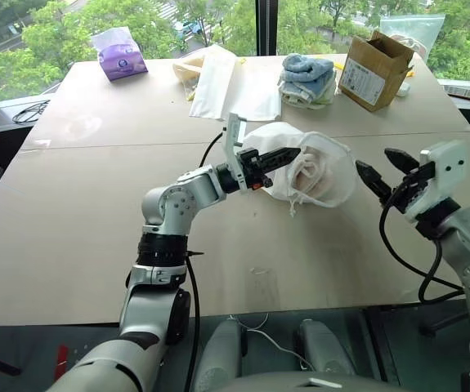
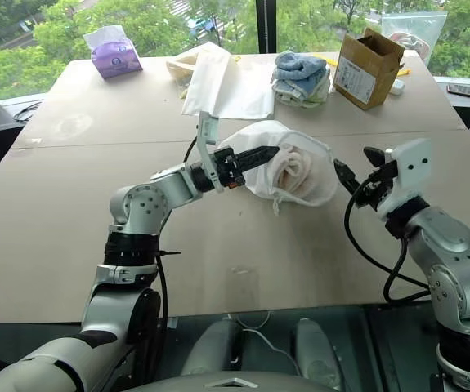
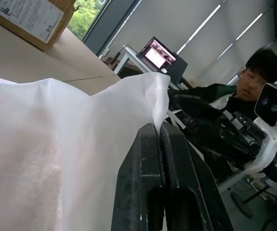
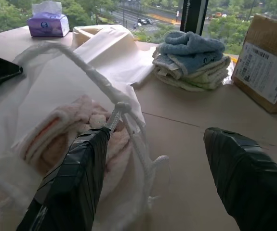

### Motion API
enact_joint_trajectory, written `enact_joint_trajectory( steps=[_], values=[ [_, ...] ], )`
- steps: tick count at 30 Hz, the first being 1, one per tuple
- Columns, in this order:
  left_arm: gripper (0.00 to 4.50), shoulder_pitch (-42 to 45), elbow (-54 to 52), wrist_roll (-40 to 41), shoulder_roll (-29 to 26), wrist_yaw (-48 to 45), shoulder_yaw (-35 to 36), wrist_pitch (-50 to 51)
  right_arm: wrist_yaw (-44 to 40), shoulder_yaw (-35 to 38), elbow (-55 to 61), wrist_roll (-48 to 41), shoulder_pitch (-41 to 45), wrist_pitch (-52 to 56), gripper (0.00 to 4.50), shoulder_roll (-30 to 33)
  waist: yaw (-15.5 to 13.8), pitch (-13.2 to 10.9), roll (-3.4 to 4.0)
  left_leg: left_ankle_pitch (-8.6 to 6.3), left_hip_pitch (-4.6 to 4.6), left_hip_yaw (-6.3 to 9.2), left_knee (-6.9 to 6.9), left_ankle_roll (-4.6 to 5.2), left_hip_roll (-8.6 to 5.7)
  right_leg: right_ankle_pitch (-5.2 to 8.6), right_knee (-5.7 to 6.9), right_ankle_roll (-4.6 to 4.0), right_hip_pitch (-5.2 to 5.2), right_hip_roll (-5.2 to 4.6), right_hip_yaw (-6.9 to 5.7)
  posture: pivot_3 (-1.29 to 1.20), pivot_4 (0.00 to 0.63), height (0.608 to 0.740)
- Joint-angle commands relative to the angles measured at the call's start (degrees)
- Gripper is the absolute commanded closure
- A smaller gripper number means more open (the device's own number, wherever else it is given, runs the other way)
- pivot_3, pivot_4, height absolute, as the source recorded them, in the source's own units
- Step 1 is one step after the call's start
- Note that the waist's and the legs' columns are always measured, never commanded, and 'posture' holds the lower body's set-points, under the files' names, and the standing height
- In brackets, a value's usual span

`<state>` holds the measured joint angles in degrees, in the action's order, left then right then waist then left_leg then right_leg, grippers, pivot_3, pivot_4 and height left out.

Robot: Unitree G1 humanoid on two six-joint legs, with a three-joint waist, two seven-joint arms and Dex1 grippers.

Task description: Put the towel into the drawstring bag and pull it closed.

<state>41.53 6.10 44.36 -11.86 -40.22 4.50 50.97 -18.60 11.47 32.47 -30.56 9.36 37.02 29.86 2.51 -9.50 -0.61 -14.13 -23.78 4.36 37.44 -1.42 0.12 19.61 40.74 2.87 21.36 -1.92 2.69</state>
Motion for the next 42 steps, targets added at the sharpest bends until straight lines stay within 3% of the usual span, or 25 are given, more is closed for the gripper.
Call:
enact_joint_trajectory(
  steps=[1,12,15,19,21,42],
  values=[
    [4.5,1.35,-1.63,0.58,-0.01,-0.34,0.57,-0.52,-0.55,-1.95,-0.15,1.3,2.4,-1.95,1.12,-0.91,-0.05,0.0,0.0,0.0,0.0,0.01,0.02,0.0,0.0,0.0,0.0,0.0,-0.01,0.0,-0.01,0.0,0.15,0.74],
    [4.5,1.11,-2.54,0.86,0.14,0.32,0.61,-0.3,-0.79,-5.91,-8.69,6.88,8.73,-3.41,1.12,-2.34,-0.21,-0.01,-0.01,0.0,-0.04,0.07,0.04,0.0,-0.01,0.0,-0.03,0.0,-0.03,-0.04,-0.07,0.0,0.15,0.74],
    [4.5,1.0,-2.66,0.91,-0.03,0.47,0.76,-0.27,-0.5,-5.08,-8.6,6.81,8.91,-3.51,1.89,-3.25,-0.18,0.0,-0.01,0.0,-0.04,0.08,0.04,0.0,0.0,0.0,-0.03,0.0,-0.03,-0.04,-0.08,0.0,0.15,0.74],
    [4.5,0.79,-2.78,0.91,-0.12,0.57,0.78,-0.26,-0.58,-4.67,-7.52,6.89,8.49,-2.94,3.93,-3.45,-0.17,0.0,-0.01,0.0,-0.03,0.08,0.04,0.0,0.0,0.0,-0.02,0.0,-0.03,-0.04,-0.08,0.0,0.15,0.74],
    [4.5,0.72,-2.74,0.87,-0.09,0.56,0.7,-0.29,-0.55,-4.56,-6.87,6.8,8.23,-2.75,4.47,-3.43,-0.17,0.0,-0.01,0.0,-0.03,0.08,0.04,0.0,0.0,0.0,-0.03,0.0,-0.04,-0.04,-0.08,0.0,0.15,0.74],
    [4.5,0.38,-1.96,-0.19,-0.59,0.35,-0.18,-0.05,5.62,6.62,0.45,-0.63,6.18,2.04,4.47,-5.28,-0.17,0.0,-0.01,0.0,-0.03,0.08,0.04,0.0,0.0,0.0,-0.02,0.0,-0.04,-0.04,-0.07,0.0,0.15,0.74]
  ],
)
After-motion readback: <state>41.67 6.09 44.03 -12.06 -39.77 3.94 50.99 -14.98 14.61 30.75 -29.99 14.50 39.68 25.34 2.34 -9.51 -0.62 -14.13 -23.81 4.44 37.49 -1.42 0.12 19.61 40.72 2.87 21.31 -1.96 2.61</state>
